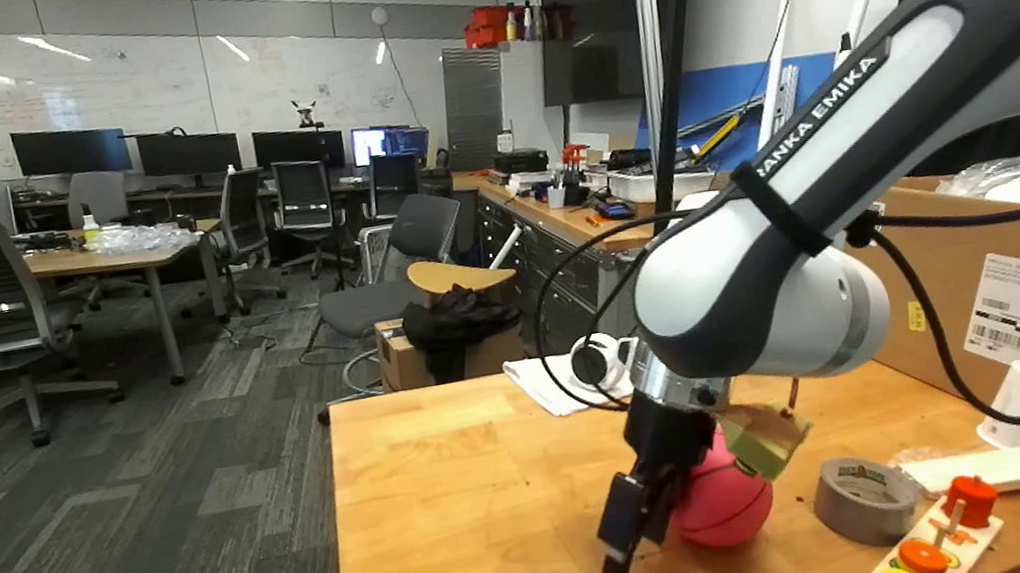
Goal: Push the ball to the right
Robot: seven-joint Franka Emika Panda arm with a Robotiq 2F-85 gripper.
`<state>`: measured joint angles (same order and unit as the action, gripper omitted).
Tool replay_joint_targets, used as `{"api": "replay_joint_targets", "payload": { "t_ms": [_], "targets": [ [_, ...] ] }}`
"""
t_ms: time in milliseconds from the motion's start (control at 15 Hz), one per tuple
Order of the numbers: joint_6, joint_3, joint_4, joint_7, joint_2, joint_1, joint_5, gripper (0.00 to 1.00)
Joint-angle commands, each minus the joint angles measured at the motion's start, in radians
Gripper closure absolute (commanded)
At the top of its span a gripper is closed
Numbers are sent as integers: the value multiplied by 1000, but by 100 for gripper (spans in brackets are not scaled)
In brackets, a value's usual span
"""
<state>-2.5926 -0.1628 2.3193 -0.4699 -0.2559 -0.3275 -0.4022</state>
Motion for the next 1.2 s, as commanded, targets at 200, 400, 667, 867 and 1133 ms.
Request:
{"api": "replay_joint_targets", "payload": {
  "t_ms": [200, 400, 667, 867, 1133],
  "targets": [
    [199, 361, -86, 191, 219, -153, 555, 0],
    [258, 344, -108, 319, 316, -143, 817, 0],
    [203, 118, -54, 629, 340, 51, 1057, 0],
    [183, 38, 11, 807, 305, 70, 1053, 0],
    [132, -17, 54, 938, 240, 67, 1027, 0]
  ]
}}
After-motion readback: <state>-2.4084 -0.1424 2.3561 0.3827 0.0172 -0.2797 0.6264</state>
